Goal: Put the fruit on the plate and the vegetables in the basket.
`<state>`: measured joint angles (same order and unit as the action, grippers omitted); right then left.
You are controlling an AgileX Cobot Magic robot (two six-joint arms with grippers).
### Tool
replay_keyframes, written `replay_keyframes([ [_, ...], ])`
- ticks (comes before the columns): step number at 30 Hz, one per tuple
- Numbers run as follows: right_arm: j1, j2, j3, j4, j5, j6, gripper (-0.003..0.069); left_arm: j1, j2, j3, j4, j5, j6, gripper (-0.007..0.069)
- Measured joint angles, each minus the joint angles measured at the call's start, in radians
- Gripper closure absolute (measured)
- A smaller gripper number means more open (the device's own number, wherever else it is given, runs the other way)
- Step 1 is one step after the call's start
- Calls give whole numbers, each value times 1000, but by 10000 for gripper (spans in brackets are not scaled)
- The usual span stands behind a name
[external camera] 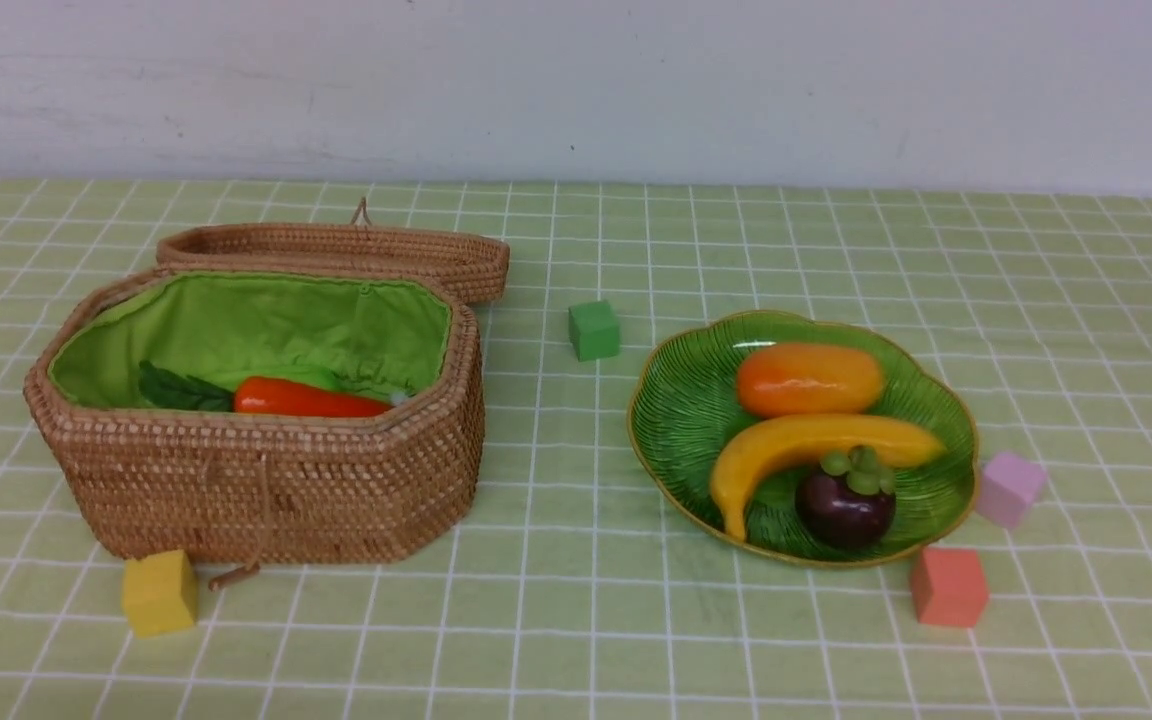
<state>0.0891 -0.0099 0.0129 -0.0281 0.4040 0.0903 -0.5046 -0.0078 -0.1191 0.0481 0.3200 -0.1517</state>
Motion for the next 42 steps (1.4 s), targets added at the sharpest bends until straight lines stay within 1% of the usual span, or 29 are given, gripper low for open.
replay_keyframes([
  [1,0,0,0,0,0,0,655,57,-2,11,-24,-49,2,613],
  [2,0,0,0,0,0,0,654,112,-2,25,-41,-77,3,638],
  [3,0,0,0,0,0,0,652,164,-2,42,-59,-109,3,638],
  [4,0,0,0,0,0,0,651,174,-2,45,-62,-113,3,638],
  [5,0,0,0,0,0,0,648,252,-2,87,-82,-147,3,638],
  [6,0,0,0,0,0,0,648,260,-2,92,-87,-154,3,638],
  [7,0,0,0,0,0,0,646,308,-2,124,-104,-162,2,638],
  [9,0,-1,0,1,0,0,646,362,-2,141,-128,-92,-5,638],
  [11,0,-1,0,2,-1,0,646,387,-2,146,-141,5,-9,638],
  [14,0,-1,0,2,-2,0,645,395,-2,149,-149,70,-10,638],
  [42,0,-1,0,3,-2,0,608,395,-2,149,-152,71,-16,638],
])
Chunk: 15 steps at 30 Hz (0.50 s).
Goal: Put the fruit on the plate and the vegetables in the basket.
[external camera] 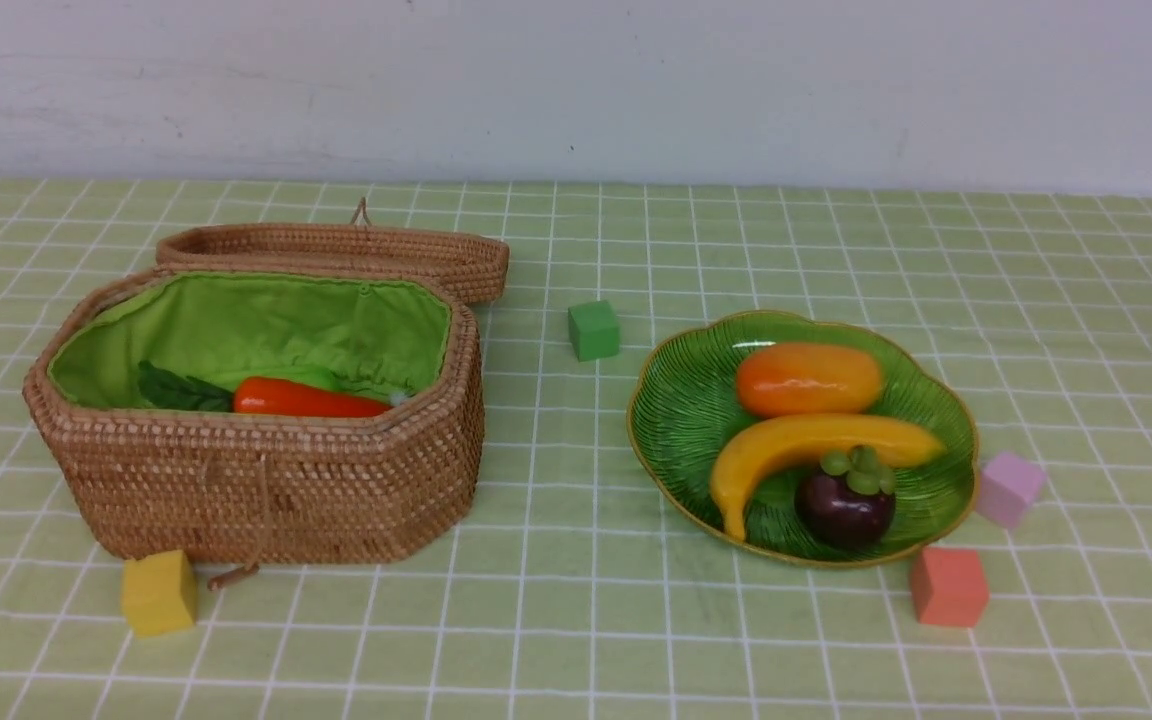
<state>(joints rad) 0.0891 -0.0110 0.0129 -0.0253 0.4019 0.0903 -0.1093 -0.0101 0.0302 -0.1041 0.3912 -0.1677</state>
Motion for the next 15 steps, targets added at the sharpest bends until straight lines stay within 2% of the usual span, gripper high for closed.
replay_keyframes([
  [15,0,0,0,0,0,0,586,0,0,0,0,0,0,638],
])
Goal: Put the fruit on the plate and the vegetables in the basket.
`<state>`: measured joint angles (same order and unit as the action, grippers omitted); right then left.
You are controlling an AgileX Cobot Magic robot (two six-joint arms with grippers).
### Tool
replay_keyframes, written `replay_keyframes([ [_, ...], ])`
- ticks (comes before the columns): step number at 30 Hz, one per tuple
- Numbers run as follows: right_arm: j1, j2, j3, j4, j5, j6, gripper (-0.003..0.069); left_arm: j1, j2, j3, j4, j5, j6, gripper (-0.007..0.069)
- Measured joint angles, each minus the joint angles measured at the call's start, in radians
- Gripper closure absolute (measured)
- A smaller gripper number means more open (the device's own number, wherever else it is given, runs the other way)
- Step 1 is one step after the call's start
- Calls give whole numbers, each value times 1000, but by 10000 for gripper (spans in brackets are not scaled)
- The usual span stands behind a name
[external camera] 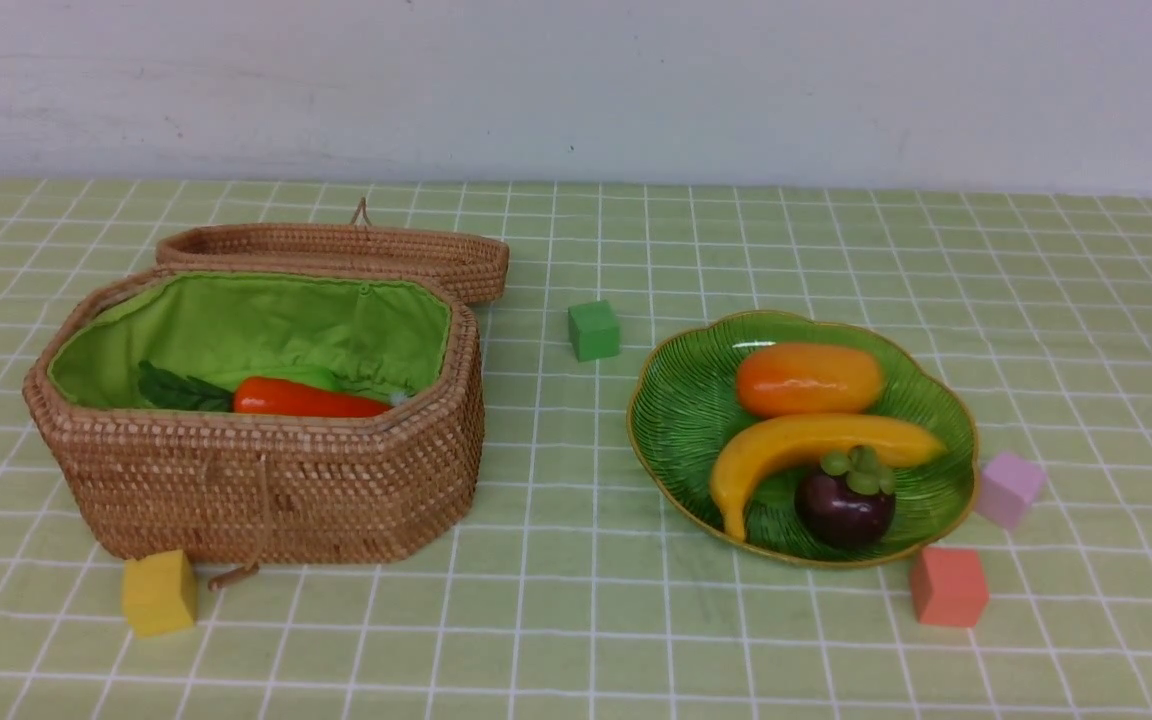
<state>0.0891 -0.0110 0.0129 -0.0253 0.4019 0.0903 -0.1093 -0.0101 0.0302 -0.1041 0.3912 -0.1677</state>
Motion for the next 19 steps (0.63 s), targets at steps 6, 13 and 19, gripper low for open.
replay_keyframes([
  [6,0,0,0,0,0,0,575,0,0,0,0,1,0,638],
  [13,0,0,0,0,0,0,565,0,0,0,0,1,0,638],
  [19,0,0,0,0,0,0,557,0,0,0,0,1,0,638],
])
